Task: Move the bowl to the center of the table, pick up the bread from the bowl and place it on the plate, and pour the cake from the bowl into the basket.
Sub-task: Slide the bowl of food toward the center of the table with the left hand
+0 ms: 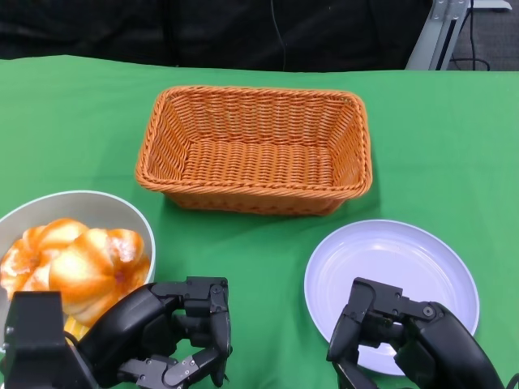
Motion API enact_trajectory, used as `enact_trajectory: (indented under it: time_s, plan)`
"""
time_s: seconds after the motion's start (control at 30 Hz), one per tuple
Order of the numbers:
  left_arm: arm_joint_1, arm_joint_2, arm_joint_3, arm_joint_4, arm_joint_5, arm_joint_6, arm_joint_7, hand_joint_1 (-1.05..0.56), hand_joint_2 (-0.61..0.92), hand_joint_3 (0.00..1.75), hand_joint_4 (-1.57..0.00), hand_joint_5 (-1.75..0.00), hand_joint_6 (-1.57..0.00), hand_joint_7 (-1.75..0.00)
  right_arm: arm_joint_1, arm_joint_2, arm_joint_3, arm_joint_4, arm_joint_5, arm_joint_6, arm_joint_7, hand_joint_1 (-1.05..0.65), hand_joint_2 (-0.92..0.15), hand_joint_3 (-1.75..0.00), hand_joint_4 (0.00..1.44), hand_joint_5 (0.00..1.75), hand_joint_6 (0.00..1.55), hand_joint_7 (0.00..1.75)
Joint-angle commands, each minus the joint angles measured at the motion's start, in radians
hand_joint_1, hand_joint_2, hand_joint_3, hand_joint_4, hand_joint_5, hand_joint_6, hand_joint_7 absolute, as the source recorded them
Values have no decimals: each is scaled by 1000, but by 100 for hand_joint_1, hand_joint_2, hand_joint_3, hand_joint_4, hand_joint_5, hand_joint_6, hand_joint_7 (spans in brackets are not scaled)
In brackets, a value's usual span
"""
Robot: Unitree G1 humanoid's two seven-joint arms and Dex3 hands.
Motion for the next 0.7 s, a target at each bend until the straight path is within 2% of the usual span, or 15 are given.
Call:
enact_trajectory:
  time_s: [0.03, 0.7]
  plan:
    - [-1, 9, 5, 5, 2, 0, -5, -11, 65, 97, -68, -175, -67, -148, 3, -3, -5, 4, 7, -2, -1, -27, -50, -106, 69, 173, 64, 147]
    - [-13, 3, 5, 27, 11, -24, -5, -12, 65, 97, -68, -175, -67, -148, -5, -6, -12, 8, 12, -1, 4, -28, -50, -107, 69, 174, 64, 147]
